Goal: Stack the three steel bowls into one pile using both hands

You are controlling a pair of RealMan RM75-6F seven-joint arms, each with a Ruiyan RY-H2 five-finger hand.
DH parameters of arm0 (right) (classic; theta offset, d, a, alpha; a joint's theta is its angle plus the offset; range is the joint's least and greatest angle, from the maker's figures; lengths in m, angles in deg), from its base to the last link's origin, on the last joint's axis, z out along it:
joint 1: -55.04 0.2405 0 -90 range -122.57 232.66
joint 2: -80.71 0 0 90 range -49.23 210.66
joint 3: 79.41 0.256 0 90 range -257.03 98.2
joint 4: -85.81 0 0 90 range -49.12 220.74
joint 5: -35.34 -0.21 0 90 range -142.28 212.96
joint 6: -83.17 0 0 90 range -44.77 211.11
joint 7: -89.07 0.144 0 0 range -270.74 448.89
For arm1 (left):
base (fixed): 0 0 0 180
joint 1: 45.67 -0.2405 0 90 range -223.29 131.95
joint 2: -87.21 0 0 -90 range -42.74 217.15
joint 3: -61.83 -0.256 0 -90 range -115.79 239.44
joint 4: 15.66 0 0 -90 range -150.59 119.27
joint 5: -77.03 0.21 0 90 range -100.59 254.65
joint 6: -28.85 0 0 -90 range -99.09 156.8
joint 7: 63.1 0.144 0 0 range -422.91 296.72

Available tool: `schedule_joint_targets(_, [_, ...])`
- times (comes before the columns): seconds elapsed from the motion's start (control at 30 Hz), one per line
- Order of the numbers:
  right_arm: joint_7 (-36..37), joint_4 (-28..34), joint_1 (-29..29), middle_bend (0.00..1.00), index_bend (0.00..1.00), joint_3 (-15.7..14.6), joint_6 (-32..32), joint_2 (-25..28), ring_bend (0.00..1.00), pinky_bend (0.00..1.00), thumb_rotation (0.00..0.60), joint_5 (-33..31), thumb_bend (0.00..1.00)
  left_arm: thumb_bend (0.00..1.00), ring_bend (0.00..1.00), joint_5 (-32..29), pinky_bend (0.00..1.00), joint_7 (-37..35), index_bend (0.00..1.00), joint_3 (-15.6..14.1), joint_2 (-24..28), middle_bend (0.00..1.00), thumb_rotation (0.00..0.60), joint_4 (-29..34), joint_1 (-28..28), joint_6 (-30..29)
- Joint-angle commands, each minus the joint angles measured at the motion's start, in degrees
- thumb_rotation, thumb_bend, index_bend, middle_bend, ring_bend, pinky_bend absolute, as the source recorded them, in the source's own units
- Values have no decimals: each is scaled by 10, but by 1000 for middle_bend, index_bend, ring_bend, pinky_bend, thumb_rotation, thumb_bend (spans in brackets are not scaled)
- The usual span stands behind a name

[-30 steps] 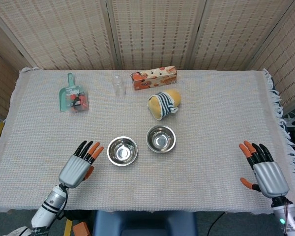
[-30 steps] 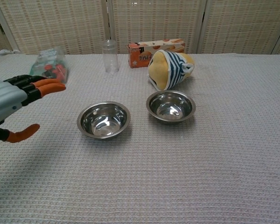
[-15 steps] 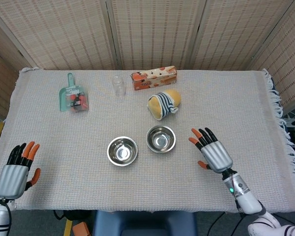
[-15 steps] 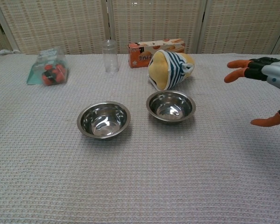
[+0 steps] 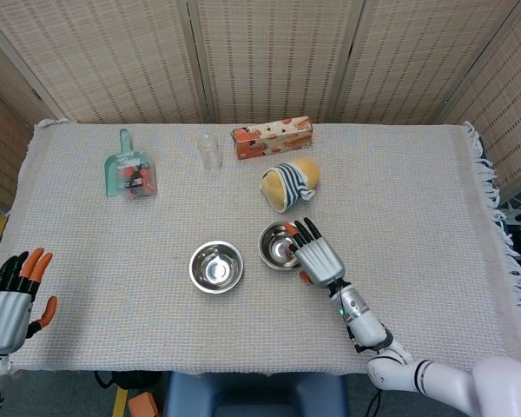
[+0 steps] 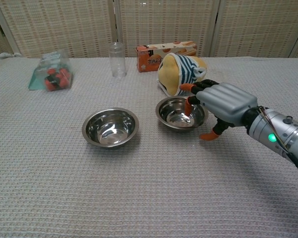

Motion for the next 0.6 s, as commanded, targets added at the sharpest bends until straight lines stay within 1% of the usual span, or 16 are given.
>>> schedule_joint_targets(0.03, [11, -38, 21, 0, 517, 4, -12, -29, 0, 0, 600, -5, 204, 437, 0, -1, 76, -6, 0, 4, 4, 0, 600, 2, -2, 4])
schedule_joint_targets(0.07, [15, -63, 34, 0, 567, 6, -21, -49, 0, 0, 600, -6, 269, 438, 0, -2, 76, -11, 0, 5, 6, 0, 600, 1, -2, 8])
schedule_joint_targets(0.17, [31, -99, 46, 25, 671, 4, -11, -72, 0, 0, 600, 0, 407, 449, 0, 2, 76, -15, 0, 8, 8, 0, 600, 1, -3, 11])
schedule_joint_targets(0.27, [43, -108, 47, 65, 737, -1, 4, -77, 0, 0, 600, 7, 487, 461, 0, 6, 76, -16, 0, 10, 8, 0, 600, 0, -5, 13])
schedule_joint_targets(0.33, [48, -101, 46, 75, 747, -5, 16, -72, 0, 0, 600, 13, 504, 465, 0, 7, 76, -15, 0, 11, 8, 0, 600, 0, -6, 14])
schedule_joint_targets(0.47, [57, -49, 42, 79, 748, -12, 62, -47, 0, 0, 600, 38, 504, 466, 0, 10, 76, -12, 0, 15, 7, 0, 600, 1, -7, 18])
schedule_joint_targets(0.6, [31, 9, 43, 81, 740, -12, 90, -29, 0, 0, 600, 55, 504, 468, 0, 12, 76, -14, 0, 18, 8, 0, 600, 2, -9, 22])
